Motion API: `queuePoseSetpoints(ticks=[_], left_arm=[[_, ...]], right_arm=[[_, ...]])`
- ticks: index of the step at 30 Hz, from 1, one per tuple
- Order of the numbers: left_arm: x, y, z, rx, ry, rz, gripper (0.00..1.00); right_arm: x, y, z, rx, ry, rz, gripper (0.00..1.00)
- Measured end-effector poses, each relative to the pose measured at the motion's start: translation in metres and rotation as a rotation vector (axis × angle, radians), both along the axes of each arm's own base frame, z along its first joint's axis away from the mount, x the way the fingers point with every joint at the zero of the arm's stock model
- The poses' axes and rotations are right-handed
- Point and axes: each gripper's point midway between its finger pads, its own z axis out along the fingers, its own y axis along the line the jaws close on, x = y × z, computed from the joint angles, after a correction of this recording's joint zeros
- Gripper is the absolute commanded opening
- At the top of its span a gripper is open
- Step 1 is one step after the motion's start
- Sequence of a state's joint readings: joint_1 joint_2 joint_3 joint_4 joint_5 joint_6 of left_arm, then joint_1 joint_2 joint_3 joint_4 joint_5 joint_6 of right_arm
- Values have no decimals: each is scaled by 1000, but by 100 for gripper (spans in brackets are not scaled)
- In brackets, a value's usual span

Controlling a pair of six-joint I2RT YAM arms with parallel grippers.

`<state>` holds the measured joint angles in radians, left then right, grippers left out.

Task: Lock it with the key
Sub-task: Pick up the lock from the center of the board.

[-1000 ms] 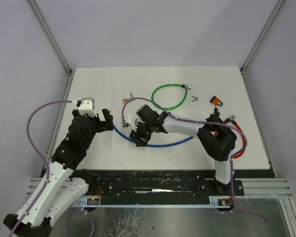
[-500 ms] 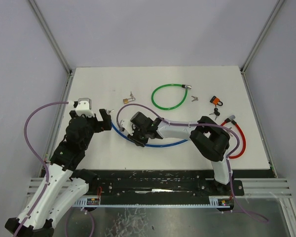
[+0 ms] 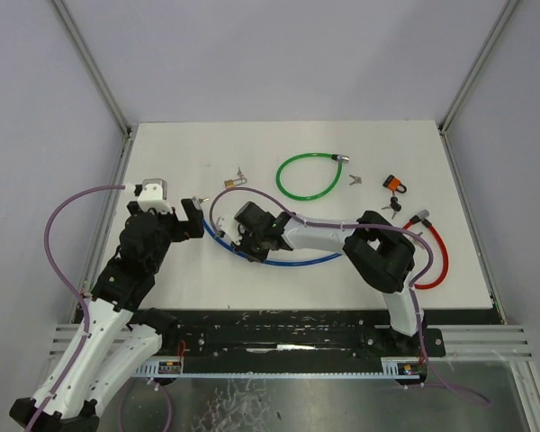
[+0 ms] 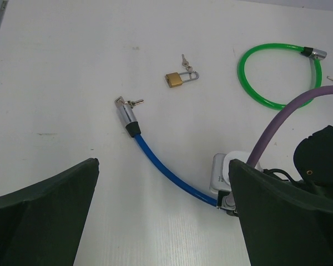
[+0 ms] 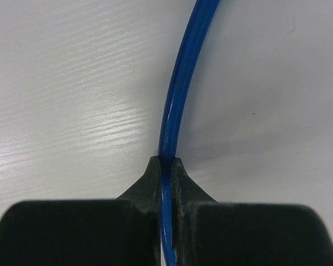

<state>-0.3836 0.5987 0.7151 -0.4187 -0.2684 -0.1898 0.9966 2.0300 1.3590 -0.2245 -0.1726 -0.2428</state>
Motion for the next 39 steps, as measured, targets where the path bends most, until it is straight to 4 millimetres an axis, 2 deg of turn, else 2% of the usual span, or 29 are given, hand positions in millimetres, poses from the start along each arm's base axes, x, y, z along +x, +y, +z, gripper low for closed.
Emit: queuePoseSetpoints(ticks=[8,12,15,20,25,30,33,36,39], left_arm=[[0,0,0,-1,1,1,100],[0,-1,0,-3,1,-7,100],[0,-2,0,-6,3,-15,100],[0,-4,-1,-20,6,-28,100],[-2,-26,-2,-128,18,-110,100],[-1,-55,-9,-351,33,-168,100],[-2,-66,-25,-460,57,-180,99],[-1,-73,-38,-487,56,-206,91],[3,-79,-36,-500,-31,-263,89]], right_arm=[[-3,-1,5,-11,62,10,0],[-3,-6,17,47,150,21,0],[4,-14,40,126,211,15,0],[27,-32,99,307,265,-10,0],[35,-43,140,445,321,-17,0],[27,-44,149,493,410,-11,0],[21,-43,153,513,453,1,0],[17,-42,158,532,479,15,0],[14,-42,161,545,495,27,0]])
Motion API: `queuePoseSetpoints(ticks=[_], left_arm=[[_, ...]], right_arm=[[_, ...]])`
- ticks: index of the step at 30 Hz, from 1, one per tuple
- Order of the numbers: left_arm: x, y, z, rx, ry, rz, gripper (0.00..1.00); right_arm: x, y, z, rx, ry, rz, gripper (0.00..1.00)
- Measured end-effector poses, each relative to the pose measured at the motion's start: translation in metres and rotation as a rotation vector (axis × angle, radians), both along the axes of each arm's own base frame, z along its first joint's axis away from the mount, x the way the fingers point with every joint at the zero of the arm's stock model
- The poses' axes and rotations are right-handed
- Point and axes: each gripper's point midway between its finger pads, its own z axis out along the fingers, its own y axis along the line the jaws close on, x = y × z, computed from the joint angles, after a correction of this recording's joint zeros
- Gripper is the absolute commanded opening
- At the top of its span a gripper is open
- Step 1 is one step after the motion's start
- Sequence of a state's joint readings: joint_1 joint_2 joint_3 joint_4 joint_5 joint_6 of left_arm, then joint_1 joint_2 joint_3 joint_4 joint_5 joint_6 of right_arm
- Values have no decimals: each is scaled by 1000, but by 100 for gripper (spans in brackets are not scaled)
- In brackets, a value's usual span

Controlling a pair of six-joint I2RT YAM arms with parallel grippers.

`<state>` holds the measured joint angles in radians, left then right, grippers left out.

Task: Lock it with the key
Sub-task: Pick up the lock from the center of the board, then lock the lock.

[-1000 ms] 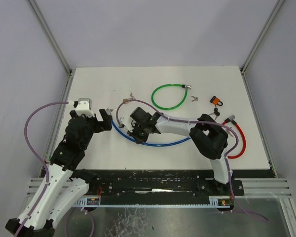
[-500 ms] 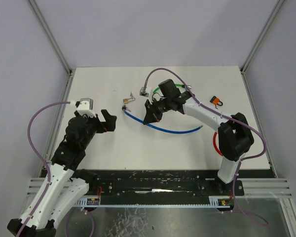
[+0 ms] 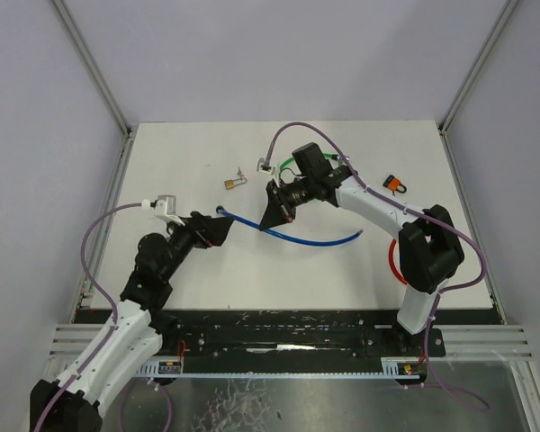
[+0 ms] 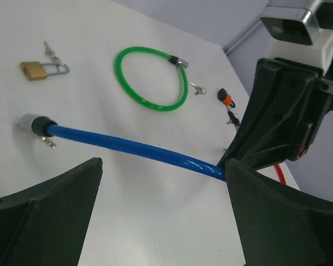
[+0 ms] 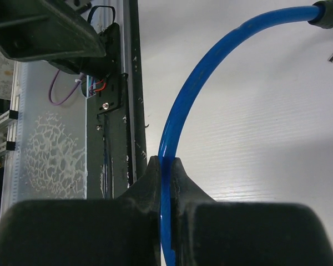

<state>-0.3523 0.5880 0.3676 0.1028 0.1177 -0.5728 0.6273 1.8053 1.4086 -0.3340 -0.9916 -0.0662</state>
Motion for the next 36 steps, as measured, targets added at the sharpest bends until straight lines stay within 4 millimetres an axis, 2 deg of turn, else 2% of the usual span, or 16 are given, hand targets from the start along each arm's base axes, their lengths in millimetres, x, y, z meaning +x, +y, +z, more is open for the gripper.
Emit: queuePoseSetpoints(ticks=[2,4,9,15,18,21,23,28,30,36], left_arm=[[2,-5,2,-33,-100,-25,90],[1,-7,-4,-49,-147,-36,90],[7,-8,-6,-57,-176,-31,93],[30,1,17,-136,-58,91,93],[37,-3,17,-215,58,123,93],[37,-5,0,-288,198,156,87],[35,-3,-21,-329,313,210,83],[32,7,-64,-361,524,352,82],[35,8,-72,-366,580,386,82],[54,-1,-80,-388,661,423,86]], right_arm=[[-1,0,2,9,6,5,0],[-1,-1,4,15,11,5,0],[3,-9,15,42,13,-7,0],[6,-13,22,63,12,-13,0],[5,-13,21,66,13,-11,0],[5,-13,20,67,13,-11,0],[5,-13,18,65,18,-12,0],[4,-14,16,60,25,-13,0],[4,-14,15,60,26,-13,0],[4,-14,13,58,29,-14,0]])
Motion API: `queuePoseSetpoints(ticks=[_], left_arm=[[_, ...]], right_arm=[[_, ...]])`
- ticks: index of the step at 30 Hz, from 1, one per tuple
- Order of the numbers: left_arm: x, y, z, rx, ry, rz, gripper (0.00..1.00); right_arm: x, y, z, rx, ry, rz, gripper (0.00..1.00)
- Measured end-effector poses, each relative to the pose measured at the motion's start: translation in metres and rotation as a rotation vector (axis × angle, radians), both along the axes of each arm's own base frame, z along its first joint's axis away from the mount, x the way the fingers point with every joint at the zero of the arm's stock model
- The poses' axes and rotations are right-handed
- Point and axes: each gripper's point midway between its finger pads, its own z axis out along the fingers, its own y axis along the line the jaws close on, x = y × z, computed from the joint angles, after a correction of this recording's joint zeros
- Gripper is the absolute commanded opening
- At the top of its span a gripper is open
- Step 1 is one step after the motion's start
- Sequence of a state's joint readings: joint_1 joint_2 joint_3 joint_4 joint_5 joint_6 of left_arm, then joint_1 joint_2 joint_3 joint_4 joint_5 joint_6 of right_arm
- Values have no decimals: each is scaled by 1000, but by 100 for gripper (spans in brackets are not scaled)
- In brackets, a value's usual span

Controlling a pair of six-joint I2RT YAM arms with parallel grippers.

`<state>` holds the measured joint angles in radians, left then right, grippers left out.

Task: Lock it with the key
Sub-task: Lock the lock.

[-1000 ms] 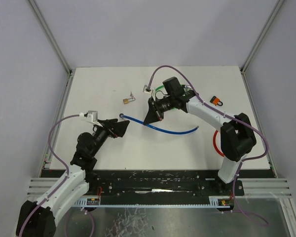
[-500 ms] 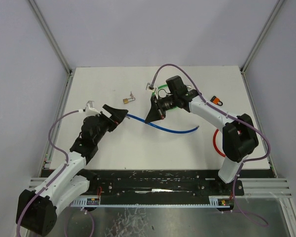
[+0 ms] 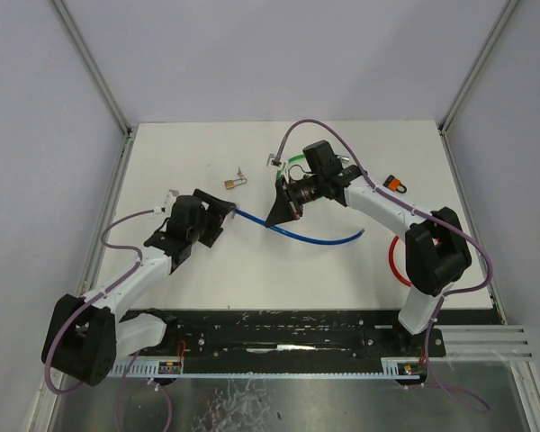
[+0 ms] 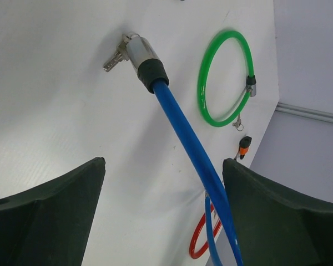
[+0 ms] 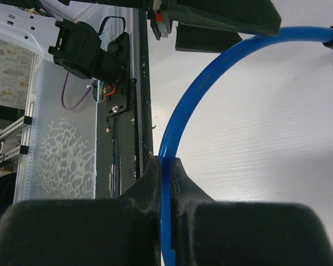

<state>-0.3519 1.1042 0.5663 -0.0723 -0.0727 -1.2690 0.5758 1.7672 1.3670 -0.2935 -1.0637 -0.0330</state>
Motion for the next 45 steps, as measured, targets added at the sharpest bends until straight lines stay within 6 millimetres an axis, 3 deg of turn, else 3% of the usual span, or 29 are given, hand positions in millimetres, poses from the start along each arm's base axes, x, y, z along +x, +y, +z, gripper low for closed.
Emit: queuePoseSetpoints(ticks=[6,10,13,17,19,20,29,31,39,42,45], left_arm=[[8,-4,-1,-38,27,30,87],[9,-5,-2,-68,40,51,79],[10,-9,-7,-100,67,56,54],[13,-17,-9,-150,75,45,29],[13,-20,-7,-170,69,36,6],[14,-22,-6,-180,64,35,1],[8,-20,33,-187,-94,-22,0],[7,-21,45,-158,-155,-64,0],[11,-32,94,97,-528,-318,0],[12,-35,109,228,-672,-406,0],[15,-39,130,340,-801,-475,0]], right_arm=[[-4,1,-4,-6,9,8,0],[-9,5,-5,-6,8,24,0],[-13,8,-6,-7,3,40,0],[-19,12,-11,-13,0,64,0],[-22,13,-13,-17,-3,75,0],[-23,13,-14,-20,-3,80,0],[-32,11,-19,-28,-25,121,3],[-32,11,-18,-27,-37,131,9],[-32,6,-2,-17,-109,154,48],[-30,-1,12,-9,-146,146,54],[-22,-13,37,17,-216,122,55]])
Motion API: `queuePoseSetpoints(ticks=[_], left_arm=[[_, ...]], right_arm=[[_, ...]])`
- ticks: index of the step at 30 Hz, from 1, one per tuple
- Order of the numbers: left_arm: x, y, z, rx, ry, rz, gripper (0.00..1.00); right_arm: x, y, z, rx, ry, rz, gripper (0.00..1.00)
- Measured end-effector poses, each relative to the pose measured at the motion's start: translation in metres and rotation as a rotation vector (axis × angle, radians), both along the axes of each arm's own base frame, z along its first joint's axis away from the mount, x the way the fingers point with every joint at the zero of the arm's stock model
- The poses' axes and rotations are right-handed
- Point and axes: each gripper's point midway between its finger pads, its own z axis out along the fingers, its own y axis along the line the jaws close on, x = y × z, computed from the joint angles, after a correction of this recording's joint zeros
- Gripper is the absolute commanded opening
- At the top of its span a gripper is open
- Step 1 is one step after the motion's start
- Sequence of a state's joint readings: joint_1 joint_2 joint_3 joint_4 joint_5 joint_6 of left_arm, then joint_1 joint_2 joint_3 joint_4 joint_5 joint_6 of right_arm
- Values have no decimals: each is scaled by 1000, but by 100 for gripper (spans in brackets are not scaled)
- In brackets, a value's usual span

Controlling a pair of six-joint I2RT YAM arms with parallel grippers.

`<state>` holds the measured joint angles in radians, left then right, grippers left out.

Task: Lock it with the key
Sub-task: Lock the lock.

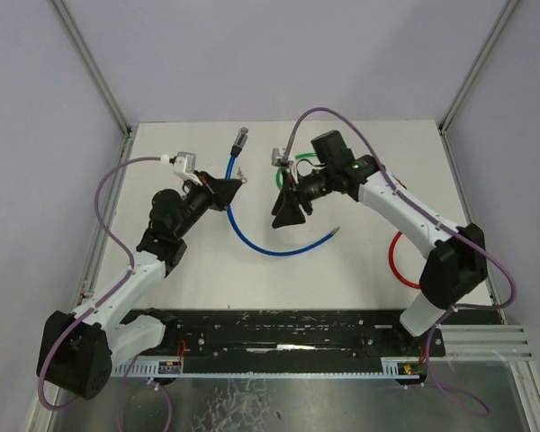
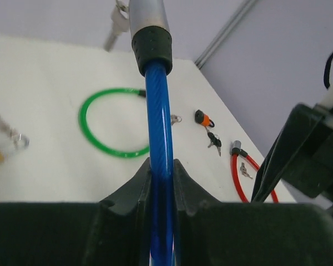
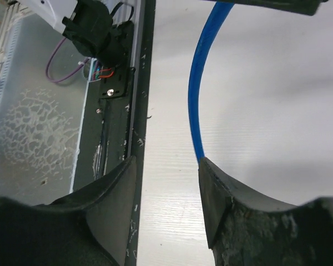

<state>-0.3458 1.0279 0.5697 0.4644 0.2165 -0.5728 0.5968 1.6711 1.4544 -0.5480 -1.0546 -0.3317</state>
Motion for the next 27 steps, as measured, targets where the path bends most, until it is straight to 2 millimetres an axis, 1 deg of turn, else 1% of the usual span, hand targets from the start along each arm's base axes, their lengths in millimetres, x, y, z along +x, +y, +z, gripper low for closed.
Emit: queuePoseSetpoints(ticks=[2,5,7,9,11,12,14,15,17,18,20,22,24,27], left_arm=[[3,-7,21,56,-104,-51,0],[9,-24,57,126,-252,-150,0],[9,-36,77,166,-328,-226,0],[10,-45,91,194,-373,-286,0],[9,-54,104,217,-406,-349,0],[8,-57,108,228,-418,-378,0],[5,-63,109,246,-429,-424,0],[2,-66,107,259,-435,-451,0],[-3,-70,100,287,-439,-484,0],[-6,-73,96,308,-443,-501,0],[-12,-81,87,357,-460,-539,0],[-19,-90,80,397,-479,-585,0],[-24,-97,79,422,-499,-626,0],[-27,-103,82,442,-517,-659,0]], right_arm=[[7,-10,19,27,-60,-19,54],[19,-32,52,73,-170,-52,55],[28,-49,77,105,-245,-78,58],[38,-63,104,132,-334,-101,62],[48,-78,139,152,-464,-117,69],[50,-84,155,160,-534,-115,74],[44,-90,180,178,-656,-92,82],[36,-93,188,184,-719,-69,87],[22,-98,191,181,-779,-30,98],[16,-100,190,176,-805,-9,100],[13,-104,191,158,-848,25,100],[18,-104,196,141,-909,53,100],[27,-103,201,111,-985,74,99],[35,-97,191,49,-1042,105,93]])
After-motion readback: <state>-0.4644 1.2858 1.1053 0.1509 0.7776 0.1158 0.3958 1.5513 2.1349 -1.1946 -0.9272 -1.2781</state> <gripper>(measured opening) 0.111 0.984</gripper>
